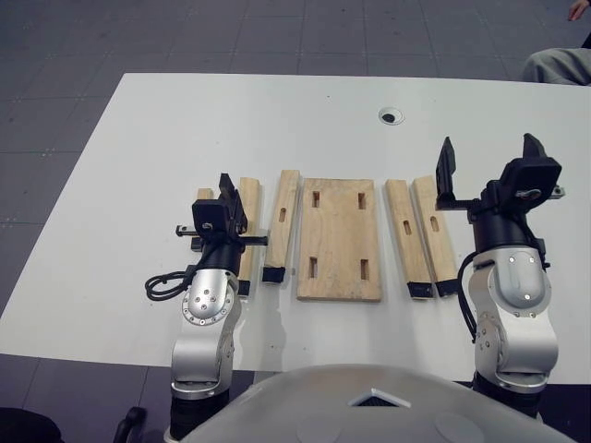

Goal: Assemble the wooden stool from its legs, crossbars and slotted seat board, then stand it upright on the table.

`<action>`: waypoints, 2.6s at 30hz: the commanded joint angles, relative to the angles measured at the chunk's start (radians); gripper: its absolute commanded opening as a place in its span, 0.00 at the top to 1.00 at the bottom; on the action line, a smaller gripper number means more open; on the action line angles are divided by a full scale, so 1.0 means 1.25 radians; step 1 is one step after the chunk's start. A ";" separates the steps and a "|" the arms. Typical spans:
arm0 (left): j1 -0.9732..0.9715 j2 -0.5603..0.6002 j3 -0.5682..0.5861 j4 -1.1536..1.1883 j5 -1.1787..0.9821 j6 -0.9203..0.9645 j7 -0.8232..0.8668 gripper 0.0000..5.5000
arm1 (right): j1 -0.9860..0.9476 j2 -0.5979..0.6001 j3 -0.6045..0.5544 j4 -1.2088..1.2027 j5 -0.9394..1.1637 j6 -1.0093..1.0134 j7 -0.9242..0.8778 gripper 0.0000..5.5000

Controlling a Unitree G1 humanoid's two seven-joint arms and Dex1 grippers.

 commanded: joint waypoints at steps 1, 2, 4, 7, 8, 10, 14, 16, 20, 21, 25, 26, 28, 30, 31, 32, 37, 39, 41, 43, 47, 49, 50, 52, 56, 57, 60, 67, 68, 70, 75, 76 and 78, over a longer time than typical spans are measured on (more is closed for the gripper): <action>0.008 -0.009 0.008 -0.001 -0.013 0.027 -0.010 0.77 | -0.003 0.005 0.000 0.002 -0.004 0.004 -0.002 0.00; 0.008 -0.010 0.008 -0.003 -0.015 0.030 -0.010 0.74 | -0.002 0.005 0.000 0.002 -0.004 0.004 -0.002 0.00; 0.009 -0.012 0.012 -0.006 -0.018 0.032 -0.011 0.69 | -0.001 0.005 0.001 0.002 -0.004 0.003 -0.002 0.00; 0.007 -0.013 0.016 -0.008 -0.019 0.035 -0.011 0.61 | 0.002 0.006 0.001 0.002 -0.005 0.002 -0.003 0.00; 0.007 -0.014 0.018 -0.008 -0.019 0.036 -0.011 0.58 | 0.002 0.006 0.002 0.001 -0.005 0.002 -0.004 0.00; 0.006 -0.014 0.023 -0.008 -0.020 0.039 -0.010 0.53 | 0.002 0.006 0.002 0.001 -0.005 0.001 -0.004 0.00; -0.004 -0.018 0.038 -0.022 -0.023 0.046 -0.006 0.42 | 0.006 0.007 0.001 -0.001 -0.004 -0.001 -0.006 0.00; -0.012 -0.021 0.050 -0.026 -0.024 0.048 -0.002 0.35 | 0.007 0.008 0.001 -0.001 -0.004 -0.002 -0.006 0.00; -0.050 -0.019 0.088 -0.039 -0.015 0.050 0.013 0.24 | 0.009 0.010 0.001 -0.001 -0.005 -0.003 -0.006 0.00; -0.066 -0.014 0.096 -0.045 -0.009 0.048 0.016 0.24 | 0.009 0.010 0.001 0.000 -0.005 -0.003 -0.006 0.00; -0.097 -0.009 0.107 -0.080 -0.017 0.059 0.006 0.24 | 0.008 0.011 0.000 0.004 -0.004 -0.005 -0.006 0.00; -0.105 -0.010 0.109 -0.093 -0.027 0.068 -0.001 0.24 | 0.007 0.012 0.001 0.006 -0.004 -0.006 -0.006 0.00; -0.121 -0.011 0.114 -0.111 -0.046 0.084 -0.009 0.24 | 0.006 0.013 0.004 0.009 -0.005 -0.008 -0.006 0.00; -0.136 -0.009 0.122 -0.127 -0.062 0.104 -0.013 0.24 | 0.005 0.014 0.006 0.011 -0.005 -0.008 -0.006 0.00; -0.144 -0.008 0.126 -0.133 -0.070 0.114 -0.015 0.24 | 0.005 0.014 0.006 0.011 -0.005 -0.009 -0.006 0.00; -0.153 -0.006 0.130 -0.142 -0.080 0.128 -0.020 0.24 | 0.004 0.014 0.006 0.012 -0.005 -0.009 -0.006 0.00; -0.211 0.011 0.147 -0.167 -0.114 0.169 -0.041 0.24 | 0.001 0.016 0.011 0.018 -0.006 -0.010 -0.007 0.00; -0.243 0.020 0.160 -0.173 -0.126 0.179 -0.043 0.24 | -0.001 0.017 0.013 0.022 -0.007 -0.012 -0.007 0.00; -0.280 0.027 0.172 -0.180 -0.138 0.191 -0.046 0.24 | -0.003 0.017 0.014 0.025 -0.007 -0.014 -0.007 0.00; -0.325 0.035 0.188 -0.180 -0.151 0.203 -0.046 0.24 | -0.004 0.018 0.014 0.026 -0.007 -0.015 -0.007 0.00; -0.427 0.052 0.231 -0.144 -0.187 0.231 -0.050 0.24 | -0.006 0.016 0.011 0.032 -0.004 -0.020 -0.005 0.00; -0.474 0.060 0.241 -0.120 -0.201 0.240 -0.052 0.24 | -0.009 0.016 0.010 0.035 -0.004 -0.021 -0.005 0.00; -0.499 0.065 0.243 -0.110 -0.204 0.239 -0.050 0.24 | -0.010 0.016 0.009 0.036 -0.004 -0.021 -0.004 0.00; -0.547 0.076 0.251 -0.104 -0.209 0.231 -0.046 0.24 | -0.012 0.015 0.008 0.038 -0.003 -0.022 -0.003 0.00; -0.631 0.099 0.278 -0.115 -0.205 0.184 -0.036 0.24 | -0.011 0.015 0.006 0.034 -0.002 -0.020 -0.001 0.00; -0.638 0.097 0.281 -0.109 -0.213 0.193 -0.034 0.24 | -0.010 0.015 0.006 0.033 -0.002 -0.020 -0.001 0.00; -0.597 0.080 0.262 -0.042 -0.220 0.252 -0.034 0.24 | -0.009 0.017 0.009 0.029 -0.003 -0.017 -0.002 0.00; -0.447 0.048 0.228 0.149 -0.212 0.385 -0.030 0.24 | -0.001 0.018 0.006 0.014 0.000 -0.010 -0.002 0.00; -0.428 0.046 0.224 0.156 -0.214 0.393 -0.032 0.24 | -0.001 0.018 0.003 0.010 0.002 -0.009 -0.001 0.00; -0.405 0.045 0.224 0.166 -0.217 0.396 -0.034 0.24 | 0.001 0.018 -0.004 0.006 0.005 -0.008 -0.001 0.00; -0.416 0.036 0.245 0.145 -0.230 0.350 -0.035 0.24 | 0.003 0.021 -0.011 0.012 0.008 -0.015 0.000 0.00; -0.436 0.028 0.259 0.113 -0.244 0.304 -0.037 0.24 | 0.003 0.022 -0.011 0.015 0.008 -0.017 0.000 0.00; -0.479 0.024 0.285 0.043 -0.269 0.223 -0.043 0.24 | 0.004 0.024 -0.011 0.020 0.007 -0.021 0.000 0.00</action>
